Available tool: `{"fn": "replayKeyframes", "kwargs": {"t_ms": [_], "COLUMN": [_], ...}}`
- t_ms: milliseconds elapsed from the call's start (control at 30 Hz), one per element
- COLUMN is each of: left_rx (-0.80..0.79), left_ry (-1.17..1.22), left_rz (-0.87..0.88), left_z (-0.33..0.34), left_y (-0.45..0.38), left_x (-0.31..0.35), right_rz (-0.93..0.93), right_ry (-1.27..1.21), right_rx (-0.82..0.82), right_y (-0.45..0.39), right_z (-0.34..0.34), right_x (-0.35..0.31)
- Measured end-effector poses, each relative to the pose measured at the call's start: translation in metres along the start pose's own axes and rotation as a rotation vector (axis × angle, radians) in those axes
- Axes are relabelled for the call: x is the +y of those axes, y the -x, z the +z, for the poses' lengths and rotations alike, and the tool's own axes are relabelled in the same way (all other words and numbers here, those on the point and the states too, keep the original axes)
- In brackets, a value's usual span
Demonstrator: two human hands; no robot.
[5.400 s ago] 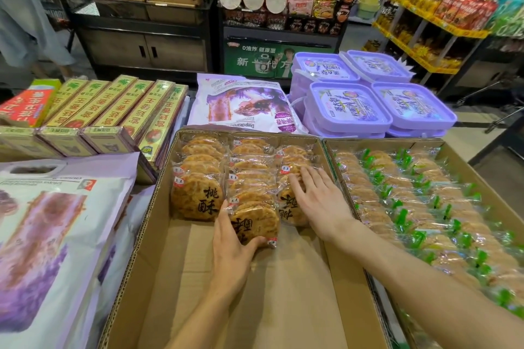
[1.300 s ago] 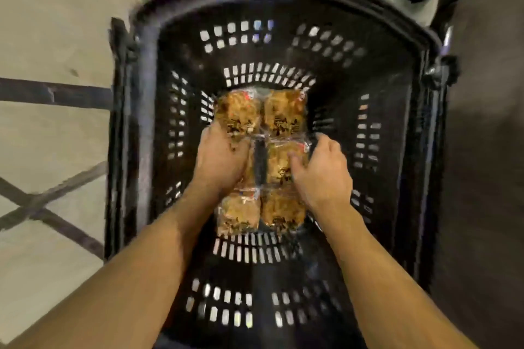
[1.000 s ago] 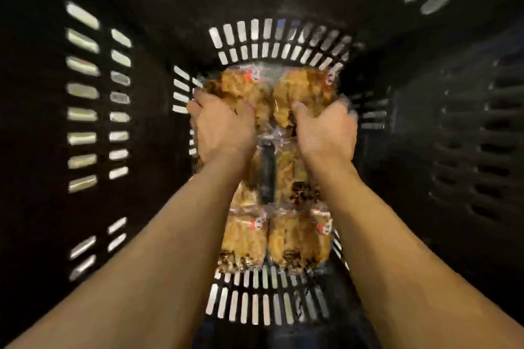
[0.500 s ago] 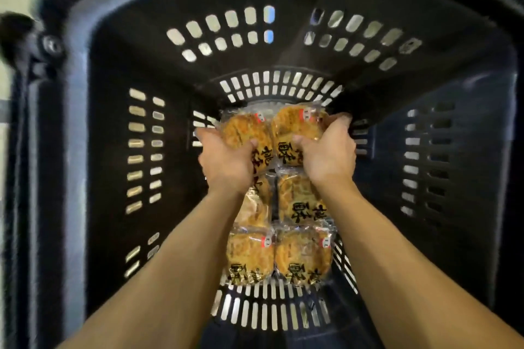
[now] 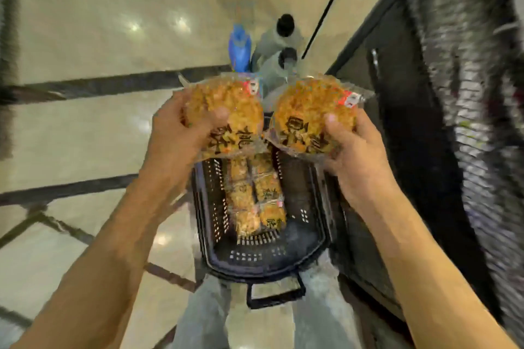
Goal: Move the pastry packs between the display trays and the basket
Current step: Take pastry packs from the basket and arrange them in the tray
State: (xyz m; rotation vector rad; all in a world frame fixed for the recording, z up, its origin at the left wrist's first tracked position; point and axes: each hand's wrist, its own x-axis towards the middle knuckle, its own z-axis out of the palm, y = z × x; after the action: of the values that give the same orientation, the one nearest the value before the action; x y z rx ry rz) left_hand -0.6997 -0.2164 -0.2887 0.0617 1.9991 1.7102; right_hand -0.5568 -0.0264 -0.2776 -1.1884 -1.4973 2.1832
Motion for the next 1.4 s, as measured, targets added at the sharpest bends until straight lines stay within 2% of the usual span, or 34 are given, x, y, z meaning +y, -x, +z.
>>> {"fn": "replayKeyframes", "kwargs": {"t_ms": [167, 300, 367, 533, 633, 800, 867, 933, 1033, 1133, 1200, 1300, 1400], "left_rx": [-0.296, -0.544, -0.650, -1.007, -1.181, -1.444, -1.518, -1.520, -1.504, -1.474, -1.450, -1.367, -1.322], "left_ry": [0.223, 0.295, 0.275, 0.203, 0.129, -0.065, -0.174, -0.297, -0.554, -0.845, -1.048, -1.332, -1.440], "left_rz": [0.189, 0.296, 0.350, 0.330, 0.374, 0.459, 0.529, 0.646, 0.913, 1.211, 1.411, 1.646, 1.786], "left_z": [0.009, 0.050, 0.080, 0.185, 0.242, 0.369, 0.421, 0.471, 0.531, 0.578, 0.610, 0.652, 0.685], "left_y": [0.099, 0.191, 0.236, 0.355, 0.411, 0.523, 0.552, 0.566, 0.564, 0.558, 0.558, 0.562, 0.565], "left_x": [0.154, 0.220, 0.236, 0.248, 0.242, 0.218, 0.208, 0.197, 0.179, 0.170, 0.171, 0.174, 0.167], "right_rz": [-0.197, -0.383, -0.447, -0.588, -0.582, -0.526, -0.465, -0.382, -0.143, 0.168, 0.296, 0.397, 0.465], "right_ry": [-0.238, -0.245, -0.289, -0.339, -0.305, -0.261, -0.166, -0.060, 0.300, 0.788, 1.018, 1.229, 1.329], "right_rx": [0.132, 0.360, 0.485, 0.894, 1.053, 1.309, 1.350, 1.373, 1.363, 1.229, 1.123, 1.007, 0.992], "right_y": [0.163, 0.283, 0.338, 0.480, 0.533, 0.624, 0.650, 0.664, 0.668, 0.658, 0.647, 0.628, 0.607], "right_z": [-0.017, -0.060, -0.087, -0.175, -0.222, -0.345, -0.394, -0.445, -0.517, -0.574, -0.605, -0.640, -0.663], "right_x": [-0.122, -0.165, -0.176, -0.165, -0.148, -0.119, -0.110, -0.100, -0.080, -0.074, -0.077, -0.085, -0.088]}}
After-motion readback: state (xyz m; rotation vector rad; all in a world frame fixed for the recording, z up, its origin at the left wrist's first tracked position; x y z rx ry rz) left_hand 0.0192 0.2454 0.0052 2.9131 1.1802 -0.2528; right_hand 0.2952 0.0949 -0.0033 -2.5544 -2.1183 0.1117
